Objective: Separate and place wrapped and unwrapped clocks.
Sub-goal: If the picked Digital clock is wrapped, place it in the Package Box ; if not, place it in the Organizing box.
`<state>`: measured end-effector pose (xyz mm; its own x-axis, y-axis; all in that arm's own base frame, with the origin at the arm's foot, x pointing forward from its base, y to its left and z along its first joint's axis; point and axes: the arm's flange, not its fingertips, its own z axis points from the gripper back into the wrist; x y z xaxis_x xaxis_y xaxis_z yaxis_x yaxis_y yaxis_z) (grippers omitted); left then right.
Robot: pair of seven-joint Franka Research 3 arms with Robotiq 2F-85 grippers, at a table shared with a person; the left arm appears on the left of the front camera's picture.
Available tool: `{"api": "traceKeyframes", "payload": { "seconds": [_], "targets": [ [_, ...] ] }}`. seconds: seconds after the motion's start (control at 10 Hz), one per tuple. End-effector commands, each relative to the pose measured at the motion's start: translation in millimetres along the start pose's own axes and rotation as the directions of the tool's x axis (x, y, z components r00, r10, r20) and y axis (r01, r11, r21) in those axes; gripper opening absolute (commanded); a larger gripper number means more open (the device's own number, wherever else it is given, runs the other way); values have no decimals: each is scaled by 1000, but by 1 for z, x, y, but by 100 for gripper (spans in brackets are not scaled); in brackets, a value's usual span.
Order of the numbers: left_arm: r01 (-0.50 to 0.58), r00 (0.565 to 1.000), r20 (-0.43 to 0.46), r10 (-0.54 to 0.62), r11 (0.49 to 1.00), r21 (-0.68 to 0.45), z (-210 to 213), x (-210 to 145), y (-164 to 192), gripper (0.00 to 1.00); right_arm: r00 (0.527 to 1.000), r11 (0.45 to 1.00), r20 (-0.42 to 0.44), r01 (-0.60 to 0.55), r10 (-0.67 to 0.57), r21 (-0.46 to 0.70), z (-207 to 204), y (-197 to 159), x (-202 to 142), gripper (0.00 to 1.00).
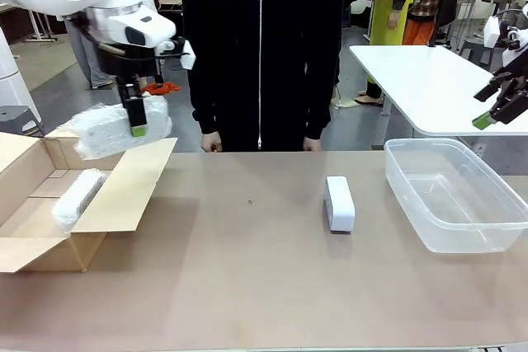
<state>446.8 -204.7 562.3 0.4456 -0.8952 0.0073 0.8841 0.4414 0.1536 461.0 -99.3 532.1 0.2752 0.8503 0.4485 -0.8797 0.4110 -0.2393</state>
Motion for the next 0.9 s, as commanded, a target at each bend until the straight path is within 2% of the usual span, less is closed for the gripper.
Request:
{"api": "traceKeyframes", "payload": {
  "seconds": [0.0,0.2,0.5,0.8],
  "targets": [
    [-118,992,55,116,993,24,-11,-35,0,54,1000,1000,14,-2,2,7,-1,-1,-1,100],
    [-223,973,76,220,974,37,-16,-73,14,54,1000,1000,14,-2,2,7,-1,-1,-1,100],
    [-323,943,103,317,946,38,-32,-126,34,54,1000,1000,14,-2,2,7,-1,-1,-1,100],
    [-440,896,93,434,896,52,-51,-161,56,54,1000,1000,14,-2,2,7,-1,-1,-1,100]
  ]
}}
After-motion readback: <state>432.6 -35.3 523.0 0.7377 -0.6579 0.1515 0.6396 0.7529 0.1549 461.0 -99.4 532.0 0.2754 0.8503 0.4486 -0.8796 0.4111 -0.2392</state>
